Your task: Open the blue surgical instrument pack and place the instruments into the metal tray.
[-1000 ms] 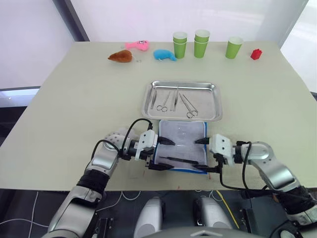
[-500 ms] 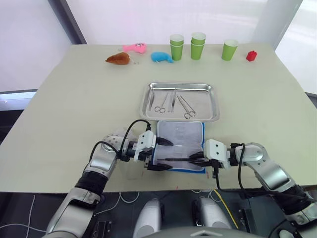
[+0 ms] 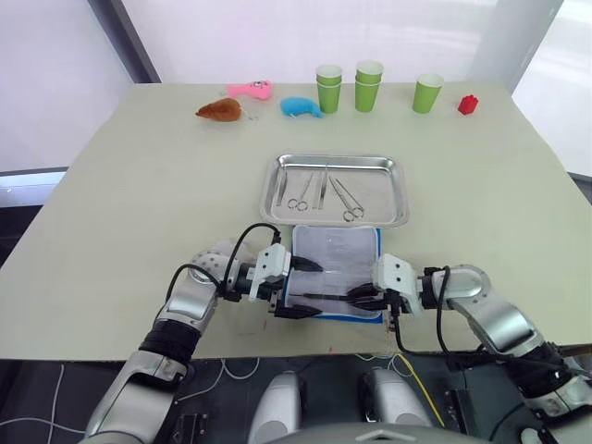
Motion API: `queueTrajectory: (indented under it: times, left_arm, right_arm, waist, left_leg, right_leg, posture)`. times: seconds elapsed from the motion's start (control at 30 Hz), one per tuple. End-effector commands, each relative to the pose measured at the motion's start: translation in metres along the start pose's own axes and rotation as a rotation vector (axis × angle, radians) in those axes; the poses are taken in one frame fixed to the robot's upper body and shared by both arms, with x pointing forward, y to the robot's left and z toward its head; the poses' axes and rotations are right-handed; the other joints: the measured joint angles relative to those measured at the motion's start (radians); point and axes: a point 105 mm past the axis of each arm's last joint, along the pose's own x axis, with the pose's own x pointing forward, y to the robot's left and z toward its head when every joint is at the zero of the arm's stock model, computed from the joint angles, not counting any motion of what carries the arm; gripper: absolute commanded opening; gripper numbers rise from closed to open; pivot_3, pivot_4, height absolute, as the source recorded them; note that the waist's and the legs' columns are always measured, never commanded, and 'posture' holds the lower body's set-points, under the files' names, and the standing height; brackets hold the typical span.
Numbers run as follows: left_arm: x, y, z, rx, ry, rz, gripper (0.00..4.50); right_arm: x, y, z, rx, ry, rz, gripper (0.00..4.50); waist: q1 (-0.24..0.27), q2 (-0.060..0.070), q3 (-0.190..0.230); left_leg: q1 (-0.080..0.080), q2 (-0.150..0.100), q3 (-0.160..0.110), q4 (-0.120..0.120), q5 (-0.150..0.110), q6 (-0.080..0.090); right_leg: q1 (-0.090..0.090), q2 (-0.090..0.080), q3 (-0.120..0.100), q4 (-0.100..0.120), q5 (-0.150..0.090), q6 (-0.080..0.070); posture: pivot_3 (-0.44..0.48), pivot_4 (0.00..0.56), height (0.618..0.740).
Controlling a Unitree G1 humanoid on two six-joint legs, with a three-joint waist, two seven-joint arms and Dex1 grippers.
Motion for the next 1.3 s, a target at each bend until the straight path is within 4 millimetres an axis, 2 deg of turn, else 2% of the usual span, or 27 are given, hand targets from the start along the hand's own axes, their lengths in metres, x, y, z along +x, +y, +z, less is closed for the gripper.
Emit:
queueTrajectory:
  times: [0.03,0.3,0.57,0.8,1.3]
  left_arm:
    - [-0.006,-0.014,-0.043,-0.162,0.125,0.006,4.5]
    - [-0.003,-0.015,-0.044,-0.163,0.121,0.004,4.5]
    - [-0.001,-0.016,-0.044,-0.165,0.115,0.001,4.5]
    - [0.001,-0.015,-0.044,-0.164,0.112,0.005,4.5]
    - [0.002,-0.015,-0.044,-0.167,0.111,0.001,4.5]
  right_arm:
    - [0.001,-0.003,0.013,-0.037,-0.002,-0.011,0.04]
    - [-0.008,-0.005,0.037,-0.149,0.074,-0.004,0.04]
    - [-0.019,-0.007,0.046,-0.22,0.141,-0.021,0.04]
    - [-0.029,-0.008,0.046,-0.243,0.17,-0.036,0.04]
    - [-0.066,-0.016,0.036,-0.256,0.245,-0.069,0.04]
  waist:
    - [0.001,0.0,0.0]
    - [0.002,0.003,0.003]
    - [0.005,0.004,0.005]
    - [0.006,0.004,0.006]
    - [0.007,0.003,0.007]
  left_leg:
    - [0.0,0.0,0.0,0.0,0.0,0.0]
    - [-0.002,0.0,-0.001,0.0,0.0,0.0]
    - [-0.004,-0.001,-0.002,0.0,0.0,0.0]
    - [-0.005,-0.001,-0.002,0.001,0.0,0.0]
    - [-0.005,-0.001,-0.002,0.001,0.0,0.0]
  right_leg:
    - [0.0,0.0,0.0,0.0,0.0,0.0]
    - [-0.001,-0.001,-0.001,0.0,0.0,0.001]
    - [-0.001,-0.003,-0.002,-0.001,0.001,0.002]
    - [-0.002,-0.003,-0.003,-0.002,0.001,0.003]
    - [-0.002,-0.004,-0.004,-0.002,0.001,0.003]
  posture:
    - [0.0,0.15,0.74]
    - [0.0,0.15,0.74]
    - [0.0,0.15,0.74]
    - [0.0,0.15,0.74]
    - [0.0,0.15,0.74]
